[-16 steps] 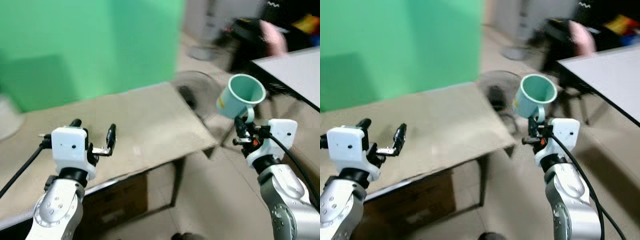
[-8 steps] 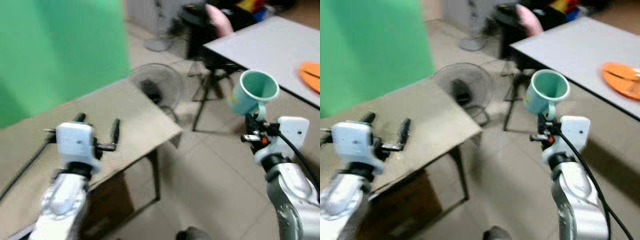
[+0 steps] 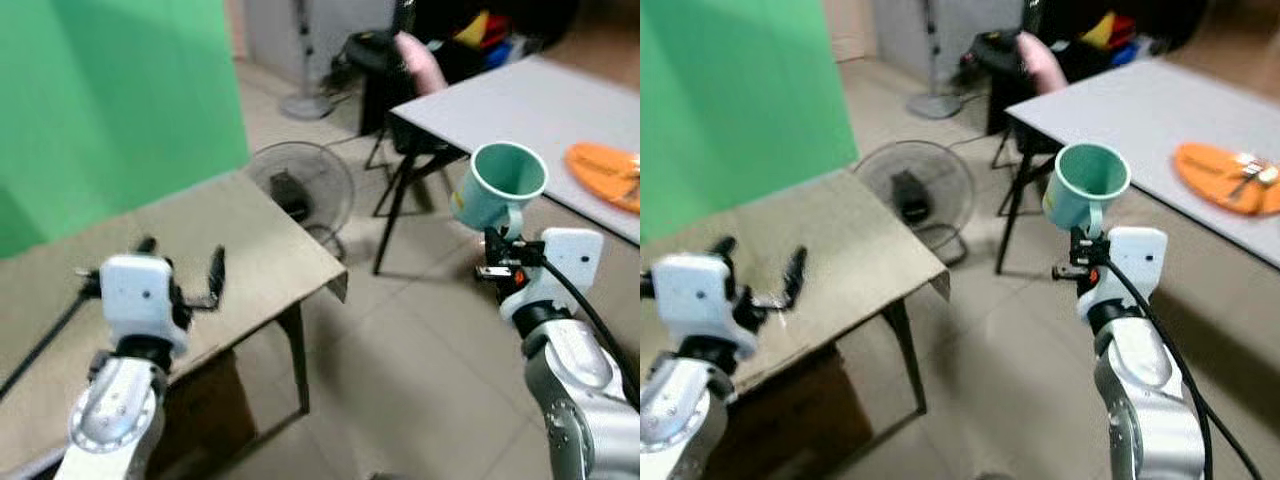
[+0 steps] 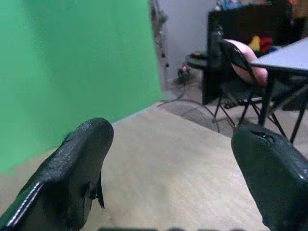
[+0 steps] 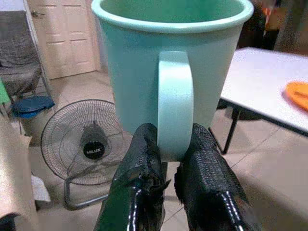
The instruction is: Setting the table
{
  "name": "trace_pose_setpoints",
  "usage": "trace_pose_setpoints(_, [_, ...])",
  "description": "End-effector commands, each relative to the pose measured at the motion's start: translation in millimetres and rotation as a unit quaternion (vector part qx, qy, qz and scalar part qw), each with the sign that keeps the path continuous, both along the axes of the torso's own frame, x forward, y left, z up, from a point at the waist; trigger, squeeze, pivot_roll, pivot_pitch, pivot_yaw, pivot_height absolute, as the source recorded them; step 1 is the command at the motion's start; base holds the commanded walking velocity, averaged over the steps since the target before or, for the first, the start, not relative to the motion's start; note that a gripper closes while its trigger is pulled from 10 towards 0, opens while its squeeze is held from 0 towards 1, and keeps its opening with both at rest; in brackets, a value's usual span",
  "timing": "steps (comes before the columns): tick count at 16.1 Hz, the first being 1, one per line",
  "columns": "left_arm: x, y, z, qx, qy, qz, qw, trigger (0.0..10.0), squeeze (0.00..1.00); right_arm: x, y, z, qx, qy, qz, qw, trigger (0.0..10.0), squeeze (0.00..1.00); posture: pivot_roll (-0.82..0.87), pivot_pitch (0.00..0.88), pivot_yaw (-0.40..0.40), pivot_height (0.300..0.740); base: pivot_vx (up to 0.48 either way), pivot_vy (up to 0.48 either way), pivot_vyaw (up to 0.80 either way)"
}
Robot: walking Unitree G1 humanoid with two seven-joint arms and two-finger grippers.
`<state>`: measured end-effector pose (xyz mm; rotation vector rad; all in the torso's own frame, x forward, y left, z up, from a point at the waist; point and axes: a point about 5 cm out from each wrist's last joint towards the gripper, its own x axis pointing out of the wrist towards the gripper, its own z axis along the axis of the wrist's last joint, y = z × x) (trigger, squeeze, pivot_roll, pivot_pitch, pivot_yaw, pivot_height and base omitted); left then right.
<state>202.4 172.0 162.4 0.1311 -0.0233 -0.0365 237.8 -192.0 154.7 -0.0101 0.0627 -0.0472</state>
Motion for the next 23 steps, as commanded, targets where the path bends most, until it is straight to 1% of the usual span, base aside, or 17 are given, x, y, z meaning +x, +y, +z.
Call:
trace_pose_setpoints(1, [0.5,0.3,2.7,0.007,-0.007,-0.006,1.000,10.0,0.00,0.7,-1.2,0.9,-0.004,0.005,-0.012,1.000,10.0,0.00,-0.06,0.044,0.011,0.740,0.330,0.000,-0.80])
trace_pose_setpoints(2, [0.7,-3.3,1.6,0.006,-0.004,-0.017,1.000,10.0,0.00,-1.8,-3.1,0.0,-0.006,0.007,-0.019,1.000,10.0,0.00,-0.06,0.046,0.018,0.740,0.334,0.000,-0.80])
trace_pose_setpoints(6, [-0.2,-8.1,-0.4,0.005,0.002,-0.035,0.999,10.0,0.00,-5.4,-3.7,-0.8,-0.007,0.009,-0.024,1.000,10.0,0.00,-0.07,0.049,0.022,0.740,0.331,0.000,-0.80])
trace_pose_setpoints(10, [-2.1,-11.7,-3.5,-0.014,0.014,-0.039,0.999,10.0,0.00,-5.6,-3.0,-0.6,-0.008,0.011,-0.024,1.000,10.0,0.00,-0.06,0.054,0.016,0.740,0.000,0.000,0.00])
trace_pose_setpoints(11, [-3.3,-11.5,-4.2,-0.017,0.017,-0.036,0.999,10.0,0.00,-6.4,-2.4,-0.9,-0.009,0.013,-0.022,1.000,10.0,0.00,-0.07,0.055,0.013,0.740,0.000,0.000,-0.80])
trace_pose_setpoints(12, [-3.4,-10.8,-4.0,-0.012,0.015,-0.033,0.999,10.0,0.00,-6.3,-2.2,-0.9,-0.010,0.013,-0.021,1.000,10.0,0.00,-0.07,0.054,0.013,0.740,0.000,0.000,-0.80])
trace_pose_setpoints(15, [-2.2,-10.8,-3.6,-0.003,0.008,-0.031,0.999,10.0,0.00,-5.8,-2.3,-0.2,-0.011,0.013,-0.020,1.000,10.0,0.00,-0.07,0.048,0.011,0.740,0.000,0.000,0.00])
trace_pose_setpoints(16, [-1.7,-11.5,-2.8,-0.008,0.005,-0.034,0.999,10.0,0.00,-5.6,-2.2,0.0,-0.012,0.013,-0.018,1.000,10.0,0.00,-0.07,0.048,0.011,0.740,0.000,0.000,0.00])
trace_pose_setpoints(19, [-1.8,-12.4,-2.2,-0.014,0.003,-0.038,0.999,10.0,0.00,-6.7,-2.3,0.4,-0.014,0.012,-0.017,1.000,10.0,0.00,-0.07,0.040,0.009,0.740,0.000,0.000,-0.80])
trace_pose_setpoints(23, [-4.7,-14.8,-4.0,-0.019,0.007,-0.046,0.999,10.0,0.00,-7.4,-1.4,-0.7,-0.015,0.015,-0.014,1.000,10.0,0.00,-0.07,0.033,0.004,0.740,0.000,0.000,0.00])
